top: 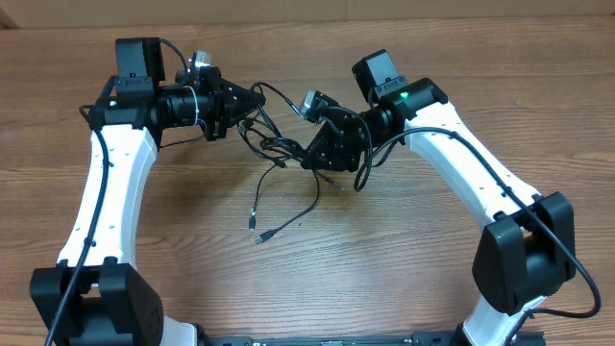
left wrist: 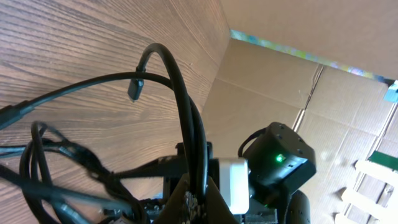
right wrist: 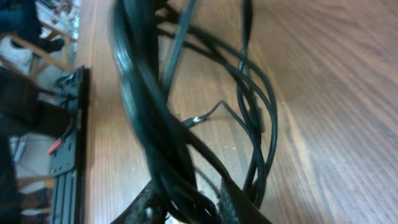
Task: Untangle cables
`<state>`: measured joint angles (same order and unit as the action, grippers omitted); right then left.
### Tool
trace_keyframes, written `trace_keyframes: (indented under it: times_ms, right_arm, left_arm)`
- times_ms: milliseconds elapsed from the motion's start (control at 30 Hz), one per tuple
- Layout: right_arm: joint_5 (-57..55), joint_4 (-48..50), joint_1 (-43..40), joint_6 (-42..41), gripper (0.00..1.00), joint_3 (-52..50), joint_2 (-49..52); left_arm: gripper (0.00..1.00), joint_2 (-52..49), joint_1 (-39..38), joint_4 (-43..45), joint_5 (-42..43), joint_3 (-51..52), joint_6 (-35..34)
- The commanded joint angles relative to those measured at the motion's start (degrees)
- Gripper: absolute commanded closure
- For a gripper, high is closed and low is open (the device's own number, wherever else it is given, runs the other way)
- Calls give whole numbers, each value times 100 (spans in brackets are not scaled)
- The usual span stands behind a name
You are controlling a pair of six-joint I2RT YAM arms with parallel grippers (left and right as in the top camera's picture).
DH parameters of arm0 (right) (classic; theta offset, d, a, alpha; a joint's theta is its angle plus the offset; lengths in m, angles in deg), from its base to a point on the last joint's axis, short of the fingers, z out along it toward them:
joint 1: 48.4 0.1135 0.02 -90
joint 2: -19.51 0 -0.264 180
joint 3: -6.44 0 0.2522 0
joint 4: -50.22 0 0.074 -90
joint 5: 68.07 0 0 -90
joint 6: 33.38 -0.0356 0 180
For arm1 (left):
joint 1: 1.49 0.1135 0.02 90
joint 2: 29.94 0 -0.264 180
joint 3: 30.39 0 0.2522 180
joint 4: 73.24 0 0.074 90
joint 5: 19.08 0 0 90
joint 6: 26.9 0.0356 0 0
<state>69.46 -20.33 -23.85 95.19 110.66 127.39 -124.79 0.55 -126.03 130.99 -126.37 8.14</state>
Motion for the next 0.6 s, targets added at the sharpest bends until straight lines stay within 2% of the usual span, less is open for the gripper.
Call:
trace_keyframes:
  times_ms: [0,100,167,200,300,400,567]
  right_arm:
    - [330,-151,4,50,80,-17,-125]
    - [551,-254,4,-50,85,-7,-125]
    - [855,-251,4,-387,95,37,-127]
    - [955,-254,2,-538,96,68,-127]
    - [1045,-262,2,-957,96,197,-127]
    - [1038,-363,15,-1014,96,308,-127]
    - [1045,-350,13,-1252,96,378,-127]
  left_arm:
    - [96,-31,107,28,175,-76,-348]
    - [96,-31,168,31,-4,-76,-461]
    - [96,-31,170,24,-251,-76,-278]
    - [96,-31,168,22,-361,-76,-138]
    - [96,-31,57,20,-734,-76,616]
    - [96,-35,-168,-22,-1106,-76,1386]
    - [96,-42,-544,-328,-1834,-76,1845]
